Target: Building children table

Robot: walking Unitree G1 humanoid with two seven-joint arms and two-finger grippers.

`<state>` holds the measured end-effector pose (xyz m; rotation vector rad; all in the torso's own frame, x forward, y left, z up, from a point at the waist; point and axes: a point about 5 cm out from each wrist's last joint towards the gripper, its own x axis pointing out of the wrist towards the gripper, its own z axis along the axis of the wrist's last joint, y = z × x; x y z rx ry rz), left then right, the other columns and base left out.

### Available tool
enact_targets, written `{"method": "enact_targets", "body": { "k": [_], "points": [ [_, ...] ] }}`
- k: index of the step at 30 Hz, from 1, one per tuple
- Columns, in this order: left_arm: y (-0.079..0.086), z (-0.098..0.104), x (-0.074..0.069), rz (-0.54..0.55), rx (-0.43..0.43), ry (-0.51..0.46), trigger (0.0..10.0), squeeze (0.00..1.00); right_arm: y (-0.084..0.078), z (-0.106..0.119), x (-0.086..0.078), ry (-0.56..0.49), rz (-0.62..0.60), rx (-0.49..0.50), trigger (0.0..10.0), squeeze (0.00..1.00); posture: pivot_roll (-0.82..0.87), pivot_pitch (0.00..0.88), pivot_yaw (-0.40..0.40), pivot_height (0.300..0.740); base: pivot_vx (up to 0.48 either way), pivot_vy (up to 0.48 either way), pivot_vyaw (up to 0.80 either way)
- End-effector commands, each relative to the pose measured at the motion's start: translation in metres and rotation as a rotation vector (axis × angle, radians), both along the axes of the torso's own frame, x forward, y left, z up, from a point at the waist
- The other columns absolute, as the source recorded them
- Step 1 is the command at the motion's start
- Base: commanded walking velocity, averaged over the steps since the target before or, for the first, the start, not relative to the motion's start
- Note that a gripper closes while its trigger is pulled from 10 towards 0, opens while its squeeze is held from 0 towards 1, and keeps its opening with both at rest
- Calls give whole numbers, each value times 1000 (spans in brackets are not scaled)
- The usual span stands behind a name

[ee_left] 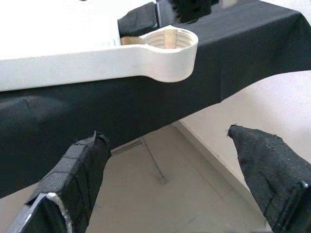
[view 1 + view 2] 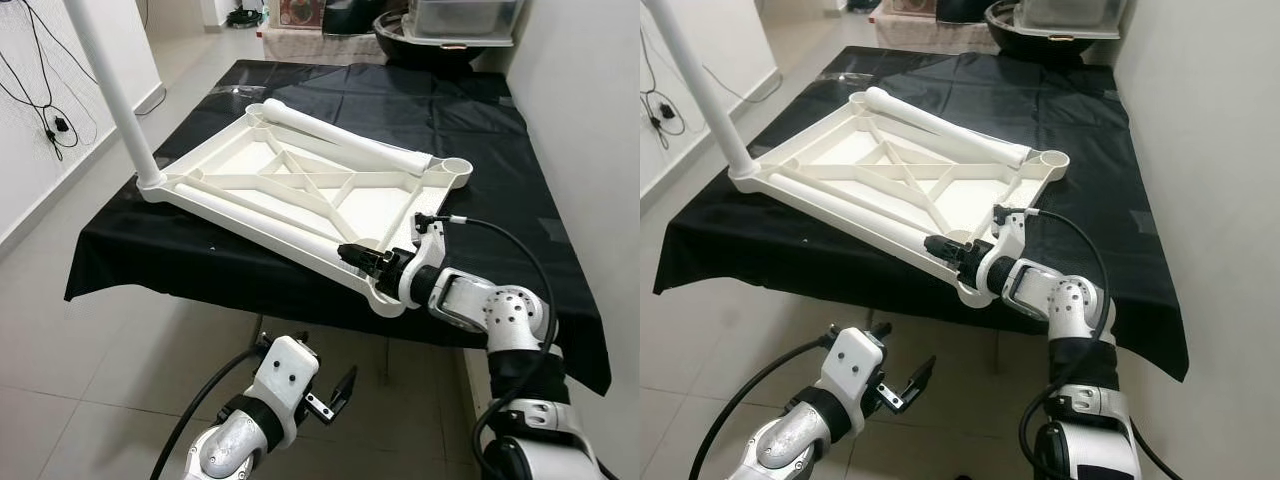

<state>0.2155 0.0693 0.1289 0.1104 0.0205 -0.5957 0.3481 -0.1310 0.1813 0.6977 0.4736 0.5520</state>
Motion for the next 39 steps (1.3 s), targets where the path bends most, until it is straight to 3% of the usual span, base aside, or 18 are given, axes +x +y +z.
{"method": "enact_targets", "body": {
  "k": [1,9,16,22,31,32,33,34,39],
  "points": [
    [1,0,-2,5,-7,9,10000,0,14,3,3,-11,30,-5,10000,0,62,165,-34,740,0,0,0],
    [0,1,-1,5,-2,3,10000,0,27,5,10,-18,34,10,10000,0,72,166,-43,740,0,0,0],
    [0,1,-1,7,-5,5,10000,0,29,5,15,-24,27,16,10000,0,72,171,-43,740,0,0,0],
    [0,0,-1,8,-4,8,10000,0,33,21,14,-85,114,116,10000,0,75,170,-42,740,0,0,0],
    [1,0,-1,10,-5,11,10000,0,36,30,13,-134,172,146,10000,0,73,173,-39,740,0,0,0],
    [1,0,0,10,-4,11,10000,0,36,30,13,-133,172,139,7686,0,73,174,-42,740,0,0,0],
    [1,0,0,10,-4,11,10000,0,36,29,13,-133,171,133,7686,0,73,174,-42,740,0,0,0],
    [1,0,0,10,-4,10,10000,0,36,28,13,-135,175,124,0,0,73,174,-42,740,0,0,0],
    [1,0,0,11,-4,9,10000,0,35,26,14,-139,176,105,0,0,71,173,-44,740,0,0,0]
  ]
}}
